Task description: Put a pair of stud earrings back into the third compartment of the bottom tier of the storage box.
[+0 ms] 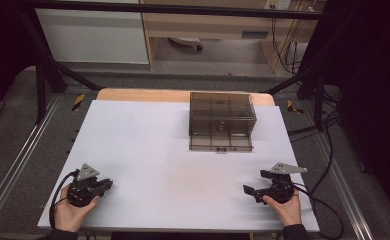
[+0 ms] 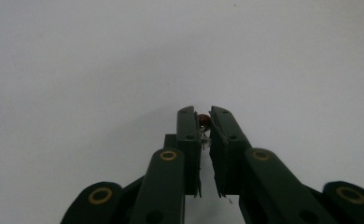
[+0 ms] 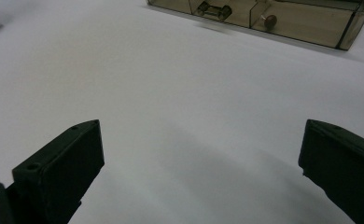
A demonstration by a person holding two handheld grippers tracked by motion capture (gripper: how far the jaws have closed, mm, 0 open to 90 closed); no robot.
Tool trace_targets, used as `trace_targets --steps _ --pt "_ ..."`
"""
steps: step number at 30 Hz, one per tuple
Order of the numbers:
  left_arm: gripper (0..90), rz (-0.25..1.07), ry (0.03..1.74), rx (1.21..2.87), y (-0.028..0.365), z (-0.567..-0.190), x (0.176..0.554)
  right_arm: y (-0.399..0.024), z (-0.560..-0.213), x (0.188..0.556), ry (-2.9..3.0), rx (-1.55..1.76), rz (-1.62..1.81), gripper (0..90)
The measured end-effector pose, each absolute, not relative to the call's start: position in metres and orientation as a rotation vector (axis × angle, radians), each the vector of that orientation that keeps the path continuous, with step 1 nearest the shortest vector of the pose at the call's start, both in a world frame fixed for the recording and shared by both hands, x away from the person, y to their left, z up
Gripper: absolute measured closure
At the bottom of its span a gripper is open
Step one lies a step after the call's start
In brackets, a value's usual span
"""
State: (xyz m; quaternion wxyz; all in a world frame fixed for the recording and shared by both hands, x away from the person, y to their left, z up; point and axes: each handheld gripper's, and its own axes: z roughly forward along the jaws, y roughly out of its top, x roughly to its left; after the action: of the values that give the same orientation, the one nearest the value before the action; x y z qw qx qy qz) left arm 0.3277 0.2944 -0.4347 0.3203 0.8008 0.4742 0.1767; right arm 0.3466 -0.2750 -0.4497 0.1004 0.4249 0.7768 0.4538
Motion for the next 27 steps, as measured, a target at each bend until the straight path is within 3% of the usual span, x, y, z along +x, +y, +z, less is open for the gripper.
trace_targets --steps 27 --pt "82.4 0.408 1.128 2.118 0.248 -0.416 0.345 -0.274 -0.451 0.347 2.305 1.252 1.322 0.6"
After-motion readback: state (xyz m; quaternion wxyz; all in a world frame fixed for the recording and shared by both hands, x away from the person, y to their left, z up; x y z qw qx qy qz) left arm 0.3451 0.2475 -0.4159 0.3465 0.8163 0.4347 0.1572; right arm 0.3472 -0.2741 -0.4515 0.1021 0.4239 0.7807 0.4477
